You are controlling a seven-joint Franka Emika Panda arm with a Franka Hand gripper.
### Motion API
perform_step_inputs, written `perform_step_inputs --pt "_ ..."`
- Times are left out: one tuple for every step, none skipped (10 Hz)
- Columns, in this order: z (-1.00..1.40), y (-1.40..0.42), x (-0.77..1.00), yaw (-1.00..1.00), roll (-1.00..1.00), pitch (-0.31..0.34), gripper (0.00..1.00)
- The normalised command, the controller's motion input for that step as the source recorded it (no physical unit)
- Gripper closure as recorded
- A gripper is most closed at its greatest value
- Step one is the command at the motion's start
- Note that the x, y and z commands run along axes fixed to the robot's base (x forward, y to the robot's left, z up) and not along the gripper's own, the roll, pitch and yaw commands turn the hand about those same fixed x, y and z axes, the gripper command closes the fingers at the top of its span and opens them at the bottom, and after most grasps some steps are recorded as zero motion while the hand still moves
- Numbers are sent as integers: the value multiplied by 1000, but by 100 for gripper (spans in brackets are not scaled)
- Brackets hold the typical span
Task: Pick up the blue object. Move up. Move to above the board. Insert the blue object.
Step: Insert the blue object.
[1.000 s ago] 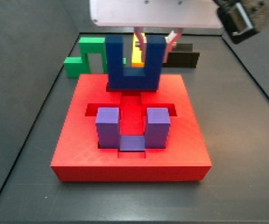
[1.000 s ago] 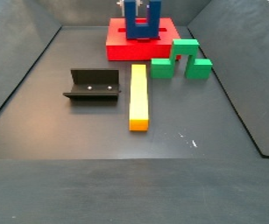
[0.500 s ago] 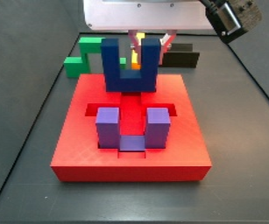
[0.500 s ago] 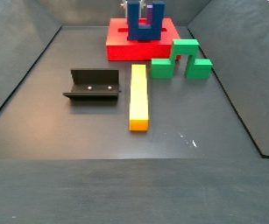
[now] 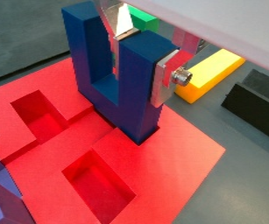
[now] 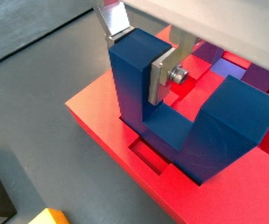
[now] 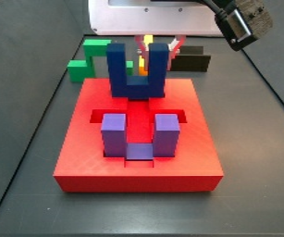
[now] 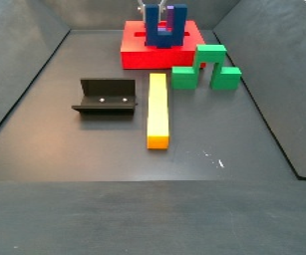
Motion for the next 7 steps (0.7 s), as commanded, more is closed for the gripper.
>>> perform_step_inputs --pt "-503 0 240 -26 29 0 100" --pt "-674 0 23 0 67 -56 100" --pt "-814 0 0 0 90 -111 100" --pt "-831 0 0 0 80 -144 100" --pt "-840 0 0 0 61 -176 100" --pt "-403 0 0 0 80 -73 100" --pt "0 0 0 0 0 0 100"
